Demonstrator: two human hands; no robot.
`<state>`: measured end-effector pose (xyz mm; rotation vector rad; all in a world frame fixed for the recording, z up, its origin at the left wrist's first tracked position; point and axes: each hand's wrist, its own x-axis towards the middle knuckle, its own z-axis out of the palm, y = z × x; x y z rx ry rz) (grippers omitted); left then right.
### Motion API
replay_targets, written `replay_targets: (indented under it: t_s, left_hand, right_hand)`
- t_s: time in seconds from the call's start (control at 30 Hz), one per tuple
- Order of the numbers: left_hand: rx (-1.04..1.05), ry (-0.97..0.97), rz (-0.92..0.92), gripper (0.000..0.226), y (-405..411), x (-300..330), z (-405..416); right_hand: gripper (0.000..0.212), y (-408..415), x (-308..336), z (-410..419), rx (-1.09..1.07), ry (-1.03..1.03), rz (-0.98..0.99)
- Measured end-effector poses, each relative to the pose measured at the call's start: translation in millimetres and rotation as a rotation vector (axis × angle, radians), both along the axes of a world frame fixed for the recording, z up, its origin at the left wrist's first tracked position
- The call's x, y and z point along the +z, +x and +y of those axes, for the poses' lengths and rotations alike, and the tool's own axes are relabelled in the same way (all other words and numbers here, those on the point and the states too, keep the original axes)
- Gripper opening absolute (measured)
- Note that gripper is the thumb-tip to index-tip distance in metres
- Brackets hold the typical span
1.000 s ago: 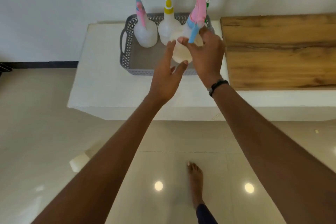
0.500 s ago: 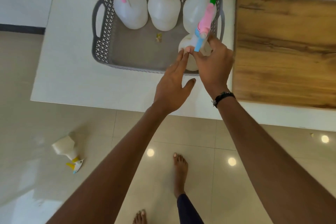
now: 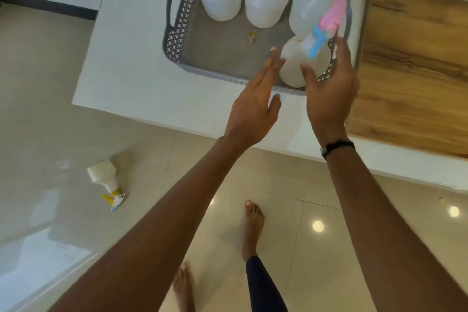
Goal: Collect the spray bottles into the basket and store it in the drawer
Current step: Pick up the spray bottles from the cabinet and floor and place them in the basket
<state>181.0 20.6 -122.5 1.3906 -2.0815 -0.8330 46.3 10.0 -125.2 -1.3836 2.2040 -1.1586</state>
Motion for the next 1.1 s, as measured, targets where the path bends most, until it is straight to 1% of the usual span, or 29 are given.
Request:
replay_targets:
  t_s: [0.07, 0.13, 0.2, 0.33, 0.43, 0.53, 0.67, 0.83, 0.9, 0.97, 1.03, 1.1]
  left_hand:
    - [0.095, -0.066, 0.018, 0.051, 24.6, 1.6, 15.9]
    - [0.206, -0.07, 0.017, 0.045, 56.4, -0.4, 38.4]
    - [0.302, -0.04, 0.001, 0.042, 93.1, -6.5, 63.8]
    - [0.43, 0.097, -0.013, 0.05, 174.1, -32.7, 115.7]
    - [0.521, 0.229, -0.044, 0.045, 241.8, -59.2, 151.6]
    - [0.6, 0.368, -0.103, 0.044, 311.9, -82.1, 189.3]
    - [0.863, 0.63, -0.108, 0.043, 395.4, -110.2, 233.4]
    - [1.014, 0.87, -0.088, 0.04, 478.3, -173.5, 267.3]
    - [1.051, 0.929, -0.058, 0.039, 502.7, -201.6, 271.1]
    - [1.056, 0.959, -0.028, 0.039, 521.5, -230.8, 268.9]
    - [1.038, 0.956, -0.002, 0.039, 534.8, -260.7, 262.7]
    - [1.033, 0.955, 0.038, 0.038, 542.4, -291.0, 254.0]
  right_hand:
    - [0.05, 16.3, 1.0, 28.2, -0.086, -0.104, -0.024]
    - [0.038, 43.7, -0.4, 61.4, -0.13, -0.142, -0.044]
    - [0.029, 79.0, -7.2, 92.2, -0.057, -0.111, -0.057]
    - [0.025, 162.1, -32.7, 135.9, 0.221, 0.044, -0.1]
    - [0.025, 228.8, -53.2, 156.1, 0.403, 0.141, -0.079]
    - [0.024, 294.9, -81.4, 172.2, 0.566, 0.246, -0.034]
    - [0.027, 374.4, -133.2, 192.1, 0.774, 0.483, 0.038]
    - [0.039, 458.9, -199.4, 204.0, 1.1, 0.786, 0.157]
    - [0.04, 488.9, -227.5, 202.9, 1.166, 0.907, 0.169]
    - [0.037, 513.6, -258.8, 198.4, 1.173, 1.017, 0.182]
    - [0.034, 532.5, -290.5, 191.9, 1.125, 1.09, 0.172]
    - [0.033, 546.1, -320.8, 186.1, 1.051, 1.119, 0.14]
